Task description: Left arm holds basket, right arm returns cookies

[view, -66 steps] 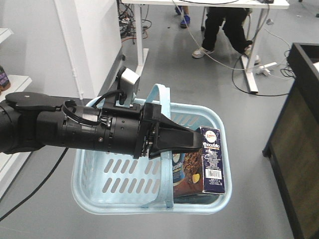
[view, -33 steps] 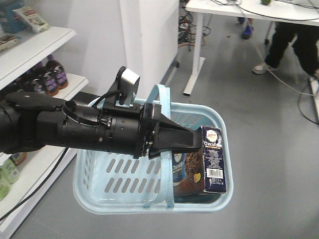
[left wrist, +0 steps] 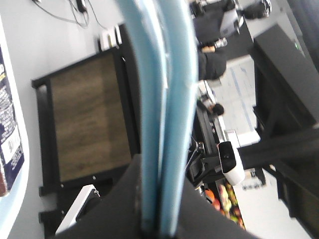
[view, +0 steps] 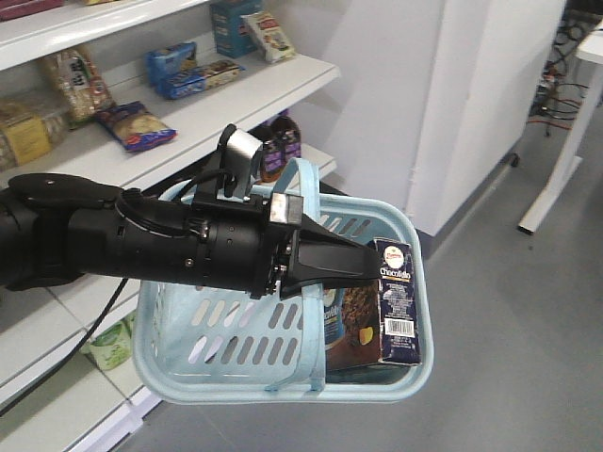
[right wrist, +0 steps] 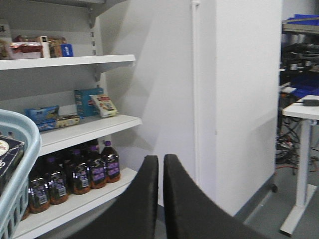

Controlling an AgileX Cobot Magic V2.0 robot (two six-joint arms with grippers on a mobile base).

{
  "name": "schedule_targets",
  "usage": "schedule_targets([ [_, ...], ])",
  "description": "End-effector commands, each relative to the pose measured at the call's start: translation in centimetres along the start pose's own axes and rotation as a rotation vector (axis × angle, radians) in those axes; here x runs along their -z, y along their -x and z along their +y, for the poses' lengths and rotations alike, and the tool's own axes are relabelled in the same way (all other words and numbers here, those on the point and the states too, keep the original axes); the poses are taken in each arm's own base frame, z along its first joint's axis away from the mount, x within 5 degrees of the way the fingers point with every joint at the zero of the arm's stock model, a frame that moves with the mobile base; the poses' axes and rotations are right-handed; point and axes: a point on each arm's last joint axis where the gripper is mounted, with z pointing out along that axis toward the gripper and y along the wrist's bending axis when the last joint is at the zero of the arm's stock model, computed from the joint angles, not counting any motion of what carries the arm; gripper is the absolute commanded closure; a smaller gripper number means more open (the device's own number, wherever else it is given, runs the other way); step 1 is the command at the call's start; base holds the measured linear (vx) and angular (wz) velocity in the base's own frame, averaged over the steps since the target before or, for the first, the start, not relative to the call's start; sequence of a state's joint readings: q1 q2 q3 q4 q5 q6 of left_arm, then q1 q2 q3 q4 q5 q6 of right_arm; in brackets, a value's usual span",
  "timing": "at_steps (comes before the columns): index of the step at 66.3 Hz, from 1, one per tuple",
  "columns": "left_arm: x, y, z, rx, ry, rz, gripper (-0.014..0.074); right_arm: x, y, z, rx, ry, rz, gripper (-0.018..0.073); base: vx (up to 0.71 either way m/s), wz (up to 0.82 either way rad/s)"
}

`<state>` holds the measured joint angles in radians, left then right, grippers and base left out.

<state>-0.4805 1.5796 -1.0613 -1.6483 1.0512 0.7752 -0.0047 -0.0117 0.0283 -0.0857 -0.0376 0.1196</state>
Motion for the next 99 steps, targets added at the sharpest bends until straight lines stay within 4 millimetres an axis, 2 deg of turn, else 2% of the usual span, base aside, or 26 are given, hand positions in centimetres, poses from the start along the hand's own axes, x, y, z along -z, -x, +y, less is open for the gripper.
schedule_targets([
  [1, 0.71, 0.43, -3.44, -0.023, -0.15, -0.053, 0.0599, 0.09, 0.15, 0.04, 0.01, 0.004, -0.07, 0.057, 0.2, 0.64],
  [46, 0.71, 0.43, -3.44, -0.023, -0.15, -0.053, 0.0599, 0.09, 0.15, 0.04, 0.01, 0.004, -0.07, 0.057, 0.17, 0.61],
  [99, 0.71, 0.43, -3.44, -0.023, -0.15, -0.053, 0.0599, 0.09, 0.15, 0.04, 0.01, 0.004, -0.07, 0.057, 0.13, 0.37],
])
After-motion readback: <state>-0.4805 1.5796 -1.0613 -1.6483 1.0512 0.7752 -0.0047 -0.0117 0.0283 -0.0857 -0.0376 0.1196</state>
